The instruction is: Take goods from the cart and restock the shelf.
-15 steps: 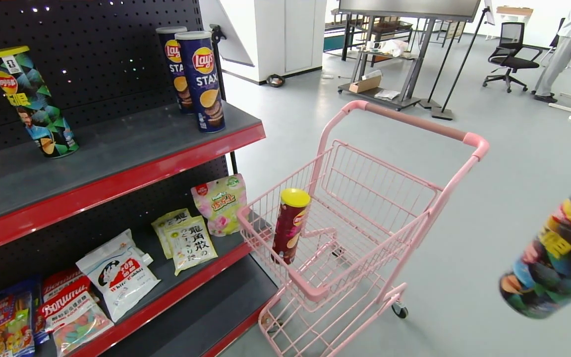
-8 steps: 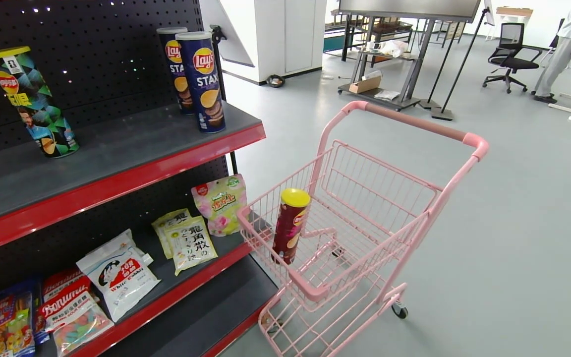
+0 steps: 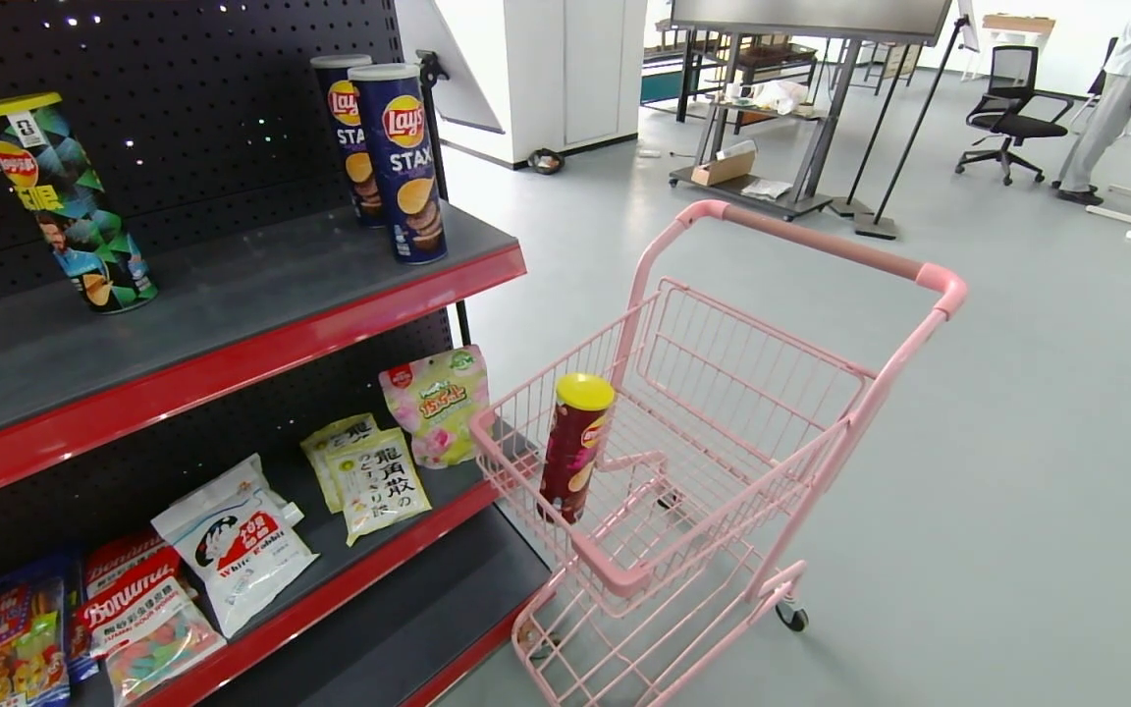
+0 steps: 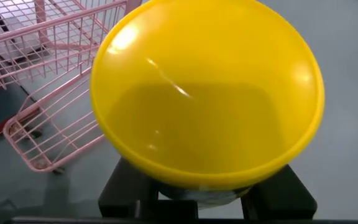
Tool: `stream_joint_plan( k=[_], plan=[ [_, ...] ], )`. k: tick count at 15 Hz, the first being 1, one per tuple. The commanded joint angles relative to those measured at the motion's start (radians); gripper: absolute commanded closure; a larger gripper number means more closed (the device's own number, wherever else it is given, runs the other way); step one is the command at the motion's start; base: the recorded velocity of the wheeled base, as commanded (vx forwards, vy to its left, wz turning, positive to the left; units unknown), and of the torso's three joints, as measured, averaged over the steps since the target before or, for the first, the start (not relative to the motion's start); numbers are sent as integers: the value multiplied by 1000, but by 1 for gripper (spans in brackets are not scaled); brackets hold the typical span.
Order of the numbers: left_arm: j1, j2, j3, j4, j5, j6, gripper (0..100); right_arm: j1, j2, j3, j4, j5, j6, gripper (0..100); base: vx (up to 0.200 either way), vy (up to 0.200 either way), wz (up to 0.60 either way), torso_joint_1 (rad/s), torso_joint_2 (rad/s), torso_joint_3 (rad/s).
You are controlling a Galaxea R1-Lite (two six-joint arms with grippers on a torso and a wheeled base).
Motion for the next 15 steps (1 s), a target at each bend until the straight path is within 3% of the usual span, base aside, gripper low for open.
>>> stream_joint_plan(
  k=[1, 4, 15],
  plan=[
    [0, -1, 0, 0, 0, 0, 0, 1, -32, 8, -1, 0, -5, 100, 0, 0, 0, 0, 0, 0],
    [0, -1, 0, 0, 0, 0, 0, 1, -43, 14, -2, 0, -8, 100, 0, 0, 0, 50, -148, -93],
    [0, -1, 0, 0, 0, 0, 0, 1, -55, 25, -2, 1, -31, 100, 0, 0, 0, 194, -492, -300]
  ],
)
